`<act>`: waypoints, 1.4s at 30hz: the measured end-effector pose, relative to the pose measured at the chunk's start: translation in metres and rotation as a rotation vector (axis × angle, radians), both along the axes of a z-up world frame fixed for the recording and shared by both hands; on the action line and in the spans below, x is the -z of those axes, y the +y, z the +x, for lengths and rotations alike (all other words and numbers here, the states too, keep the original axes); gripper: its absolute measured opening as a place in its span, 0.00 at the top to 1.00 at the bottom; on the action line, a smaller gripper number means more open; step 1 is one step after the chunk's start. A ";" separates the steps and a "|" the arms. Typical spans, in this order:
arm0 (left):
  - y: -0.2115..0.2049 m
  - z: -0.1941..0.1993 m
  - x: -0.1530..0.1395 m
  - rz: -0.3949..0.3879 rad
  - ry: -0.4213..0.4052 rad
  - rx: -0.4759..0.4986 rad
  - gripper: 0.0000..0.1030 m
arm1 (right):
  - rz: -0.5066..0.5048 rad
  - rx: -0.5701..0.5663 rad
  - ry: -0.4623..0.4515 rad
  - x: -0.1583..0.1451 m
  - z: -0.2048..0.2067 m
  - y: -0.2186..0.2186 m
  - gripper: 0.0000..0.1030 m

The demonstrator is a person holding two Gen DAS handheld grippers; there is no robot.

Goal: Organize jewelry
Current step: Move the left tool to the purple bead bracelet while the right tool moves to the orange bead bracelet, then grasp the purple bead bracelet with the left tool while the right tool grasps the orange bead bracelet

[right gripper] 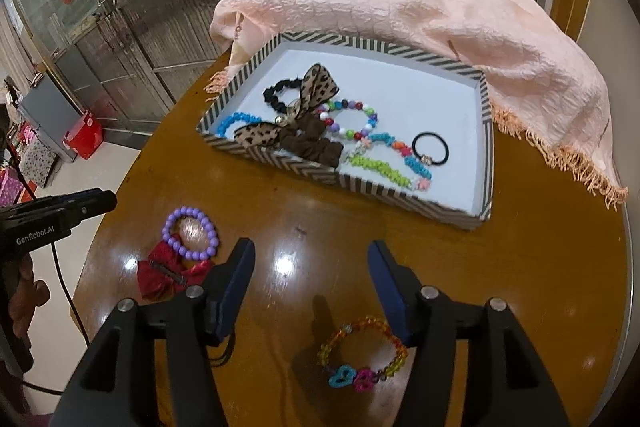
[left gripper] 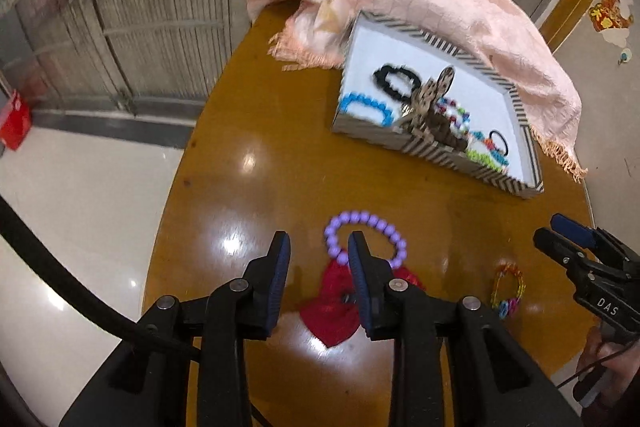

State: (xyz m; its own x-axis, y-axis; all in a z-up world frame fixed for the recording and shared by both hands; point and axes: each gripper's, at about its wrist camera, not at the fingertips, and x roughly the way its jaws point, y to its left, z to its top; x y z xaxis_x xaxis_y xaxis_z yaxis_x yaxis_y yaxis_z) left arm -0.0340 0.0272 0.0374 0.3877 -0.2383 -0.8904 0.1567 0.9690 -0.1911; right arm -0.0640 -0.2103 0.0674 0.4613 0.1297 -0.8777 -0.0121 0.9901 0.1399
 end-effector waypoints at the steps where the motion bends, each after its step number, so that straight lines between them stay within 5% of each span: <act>1: 0.002 -0.001 0.003 0.008 0.007 0.000 0.85 | 0.001 0.001 0.004 0.002 -0.003 -0.001 0.40; 16: -0.012 0.020 0.041 0.030 0.080 0.082 0.79 | -0.043 0.097 0.038 0.019 -0.044 -0.044 0.40; 24: -0.014 0.031 0.050 0.037 0.097 0.088 0.79 | -0.086 0.138 0.102 0.053 -0.062 -0.072 0.45; 32: -0.017 0.038 0.058 0.069 0.115 0.112 0.79 | -0.083 0.063 0.121 0.075 -0.052 -0.057 0.56; 42: -0.039 0.042 0.060 0.153 0.089 0.192 0.79 | -0.148 0.000 0.128 0.084 -0.043 -0.050 0.56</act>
